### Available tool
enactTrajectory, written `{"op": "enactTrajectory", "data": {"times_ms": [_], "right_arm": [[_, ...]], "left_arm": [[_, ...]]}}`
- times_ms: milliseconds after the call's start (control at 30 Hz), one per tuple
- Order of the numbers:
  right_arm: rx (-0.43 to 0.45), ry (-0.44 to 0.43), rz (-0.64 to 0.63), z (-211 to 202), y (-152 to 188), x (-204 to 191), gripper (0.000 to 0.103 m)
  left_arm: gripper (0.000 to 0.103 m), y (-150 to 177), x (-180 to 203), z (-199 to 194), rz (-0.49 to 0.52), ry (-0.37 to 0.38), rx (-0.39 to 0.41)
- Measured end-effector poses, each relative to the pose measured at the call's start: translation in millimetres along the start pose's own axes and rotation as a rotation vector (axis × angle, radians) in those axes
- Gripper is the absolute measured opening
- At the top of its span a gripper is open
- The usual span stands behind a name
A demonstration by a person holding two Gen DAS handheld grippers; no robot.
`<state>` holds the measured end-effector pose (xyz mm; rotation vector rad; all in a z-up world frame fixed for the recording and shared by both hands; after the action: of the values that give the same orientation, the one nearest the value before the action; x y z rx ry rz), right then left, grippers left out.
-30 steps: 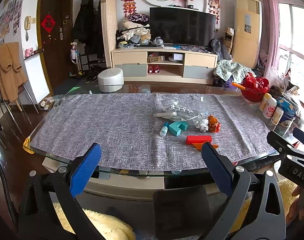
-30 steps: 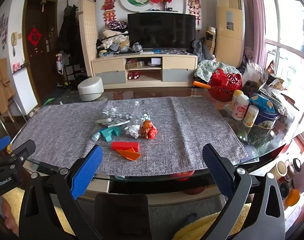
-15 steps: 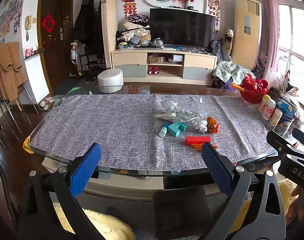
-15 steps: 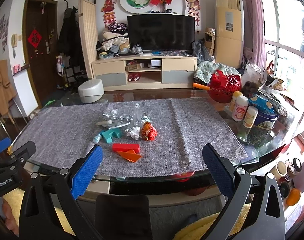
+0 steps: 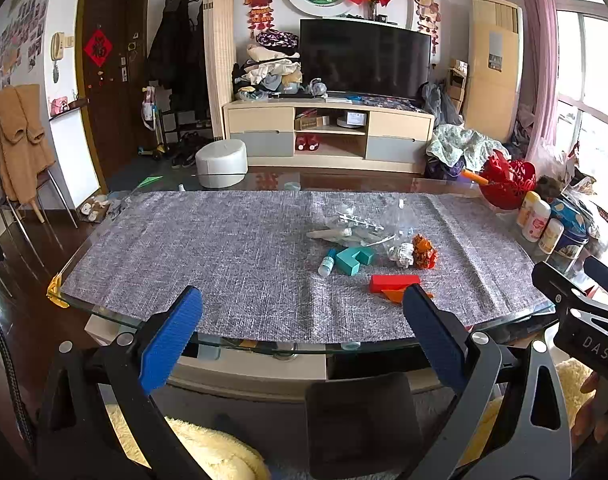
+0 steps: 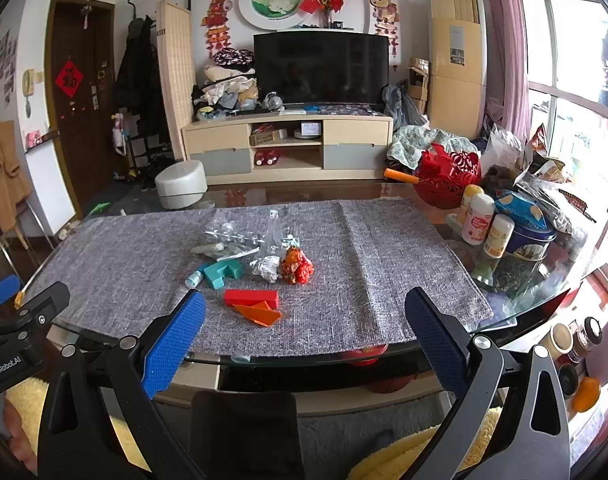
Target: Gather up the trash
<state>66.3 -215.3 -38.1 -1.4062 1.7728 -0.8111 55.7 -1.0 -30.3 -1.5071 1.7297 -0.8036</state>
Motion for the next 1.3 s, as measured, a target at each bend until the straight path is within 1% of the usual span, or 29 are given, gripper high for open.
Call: {"op": "enactTrajectory", "data": {"times_ms": [1300], "right_arm": [[0.006, 0.01, 0.003, 3.1, -0.7, 2.5, 0.1]], "left_arm": [[0.095, -4.5, -3.9, -4.9, -0.002, -0.004, 0.001]]}}
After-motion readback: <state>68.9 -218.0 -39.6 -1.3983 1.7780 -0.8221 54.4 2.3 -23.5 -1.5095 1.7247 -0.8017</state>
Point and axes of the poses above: each gripper's, at about its wrist camera, not at the fingertips, and z roughly the way its jaws point, x to its right, y to its underside, the point moved 7 cm from there along z, roughly the way its jaws point, and after that the axes turned 7 degrees about z, right-handed, at the moved point
